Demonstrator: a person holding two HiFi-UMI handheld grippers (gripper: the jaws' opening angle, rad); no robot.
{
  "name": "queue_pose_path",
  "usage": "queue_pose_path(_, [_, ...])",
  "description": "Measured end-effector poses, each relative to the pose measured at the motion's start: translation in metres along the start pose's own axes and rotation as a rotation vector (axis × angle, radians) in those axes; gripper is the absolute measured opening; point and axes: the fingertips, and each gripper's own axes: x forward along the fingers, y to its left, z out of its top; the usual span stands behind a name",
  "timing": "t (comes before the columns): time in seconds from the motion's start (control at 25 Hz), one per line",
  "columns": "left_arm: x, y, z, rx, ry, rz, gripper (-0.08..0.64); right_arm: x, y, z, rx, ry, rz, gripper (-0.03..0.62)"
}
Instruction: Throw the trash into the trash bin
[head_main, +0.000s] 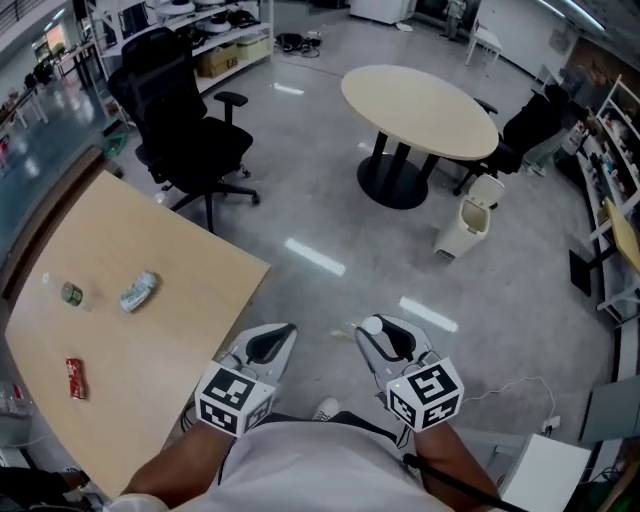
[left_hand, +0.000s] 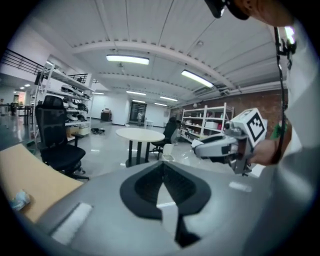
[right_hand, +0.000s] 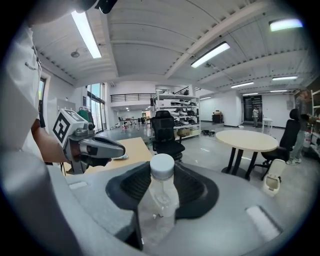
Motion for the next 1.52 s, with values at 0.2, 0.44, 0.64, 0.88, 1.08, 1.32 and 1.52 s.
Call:
queue_pose_path(0.2, [0.057,-0.044,0.02,0.041,-0.003,-0.111,0.009,-0.039,-0.05,-0.02,0.055,0.001,-0.106,0.143])
queue_pose_path(0.44, [0.099,-0.087,0.033,0.101,0.018,-0.23,0.009,-0.081,-0.091,-0.034,0.124,-0.016,-0.232,0.143])
queue_pose_path(0.64, [0.122,-0.101,0.035,0.118,0.04,-0.279,0.009,-0.107,-0.111,-0.046,0.173,-0.022,-0.315,0.143])
queue_pose_path(0.88, [0.153,-0.116,0.039,0.161,0.056,-0.381,0.009,-0.124,-0.137,-0.06,0.223,-0.008,-0.412,0.143])
queue_pose_path(1.08, [0.196,-0.112,0.051,0.151,0.069,-0.419,0.009,-0.125,-0.17,-0.058,0.241,0.002,-0.473,0.143])
queue_pose_path(1.32, [0.246,-0.107,0.08,0.175,0.041,-0.485,0.009,-0.119,-0.217,-0.055,0.255,0.034,-0.533,0.143])
queue_pose_path(1.52, [0.287,-0.096,0.092,0.222,0.059,-0.562,0.009,-0.101,-0.256,-0.04,0.25,0.042,-0.577,0.143])
